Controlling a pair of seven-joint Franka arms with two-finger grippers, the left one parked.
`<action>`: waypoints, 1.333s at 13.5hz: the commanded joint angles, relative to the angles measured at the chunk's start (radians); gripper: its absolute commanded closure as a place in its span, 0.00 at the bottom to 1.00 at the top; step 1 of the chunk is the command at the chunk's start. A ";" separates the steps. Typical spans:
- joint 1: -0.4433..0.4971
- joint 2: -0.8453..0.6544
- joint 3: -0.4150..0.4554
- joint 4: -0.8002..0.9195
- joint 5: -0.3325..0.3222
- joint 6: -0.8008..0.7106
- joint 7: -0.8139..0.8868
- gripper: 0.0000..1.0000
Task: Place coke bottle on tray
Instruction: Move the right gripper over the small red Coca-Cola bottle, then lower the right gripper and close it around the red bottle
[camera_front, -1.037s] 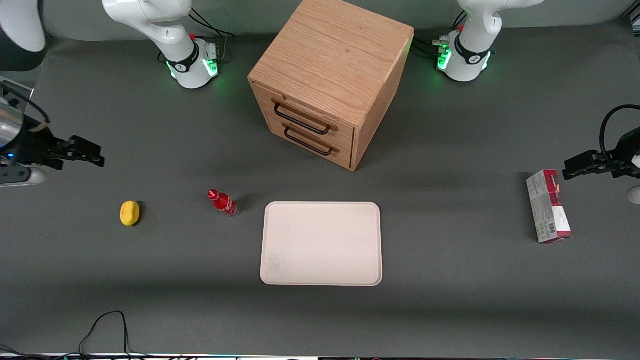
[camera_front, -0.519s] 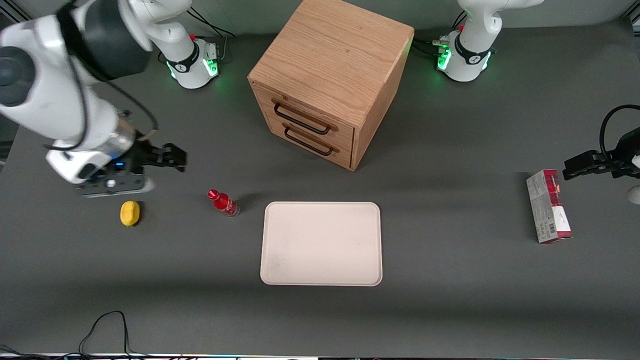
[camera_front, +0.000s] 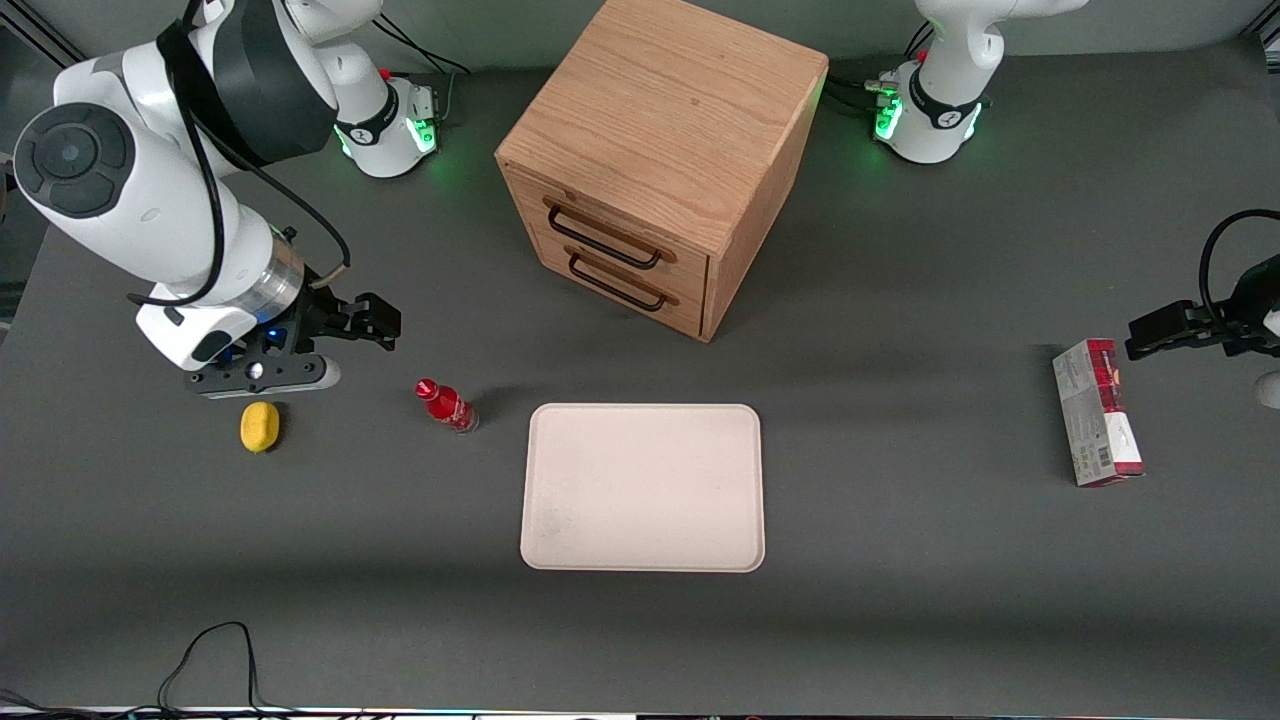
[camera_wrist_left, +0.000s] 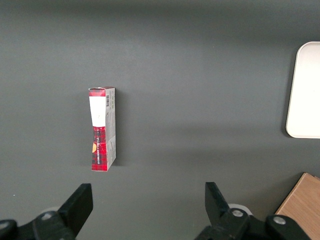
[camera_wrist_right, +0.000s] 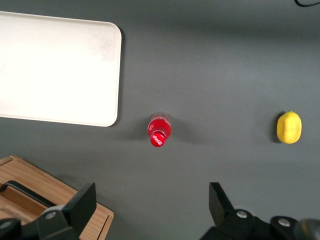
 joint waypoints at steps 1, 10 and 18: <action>0.001 -0.061 -0.003 -0.118 0.015 0.084 0.001 0.00; 0.005 -0.040 -0.001 -0.445 0.020 0.501 0.011 0.00; 0.020 0.049 0.002 -0.528 0.020 0.641 0.011 0.00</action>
